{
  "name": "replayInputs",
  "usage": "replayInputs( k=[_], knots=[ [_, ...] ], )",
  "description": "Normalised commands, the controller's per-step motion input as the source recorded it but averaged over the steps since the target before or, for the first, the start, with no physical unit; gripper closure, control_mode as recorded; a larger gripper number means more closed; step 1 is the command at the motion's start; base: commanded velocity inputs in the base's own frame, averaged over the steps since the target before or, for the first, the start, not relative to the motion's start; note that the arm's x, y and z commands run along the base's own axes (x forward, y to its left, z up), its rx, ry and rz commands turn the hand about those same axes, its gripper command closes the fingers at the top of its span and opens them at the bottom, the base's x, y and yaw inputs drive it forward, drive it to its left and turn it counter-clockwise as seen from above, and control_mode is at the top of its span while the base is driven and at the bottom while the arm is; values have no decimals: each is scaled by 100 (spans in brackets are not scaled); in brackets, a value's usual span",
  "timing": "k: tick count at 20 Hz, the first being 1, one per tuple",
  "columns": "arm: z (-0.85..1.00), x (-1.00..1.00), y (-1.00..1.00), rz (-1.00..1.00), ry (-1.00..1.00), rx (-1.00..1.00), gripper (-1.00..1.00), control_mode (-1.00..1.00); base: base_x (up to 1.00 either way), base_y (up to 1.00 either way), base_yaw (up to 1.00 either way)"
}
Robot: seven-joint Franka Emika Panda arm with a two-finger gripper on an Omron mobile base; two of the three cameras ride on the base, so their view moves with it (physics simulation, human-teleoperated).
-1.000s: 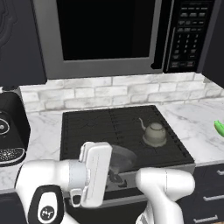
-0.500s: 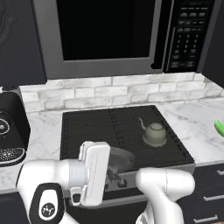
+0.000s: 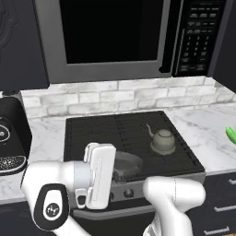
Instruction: Pick the pan from the cabinet and place it on the stove. Then turn on the stove burner for the pan.
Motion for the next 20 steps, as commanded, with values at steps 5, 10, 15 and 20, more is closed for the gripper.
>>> replayInputs(
  k=[5,10,15,20],
  knots=[
    [-39,46,0,-9,-59,0,100,-100,0,0,0],
    [-45,46,0,-7,-63,0,100,-100,0,0,0],
    [-16,22,0,-3,-51,0,100,-100,0,0,0],
    [-10,4,-16,10,-32,3,100,-100,0,0,0]
  ],
)
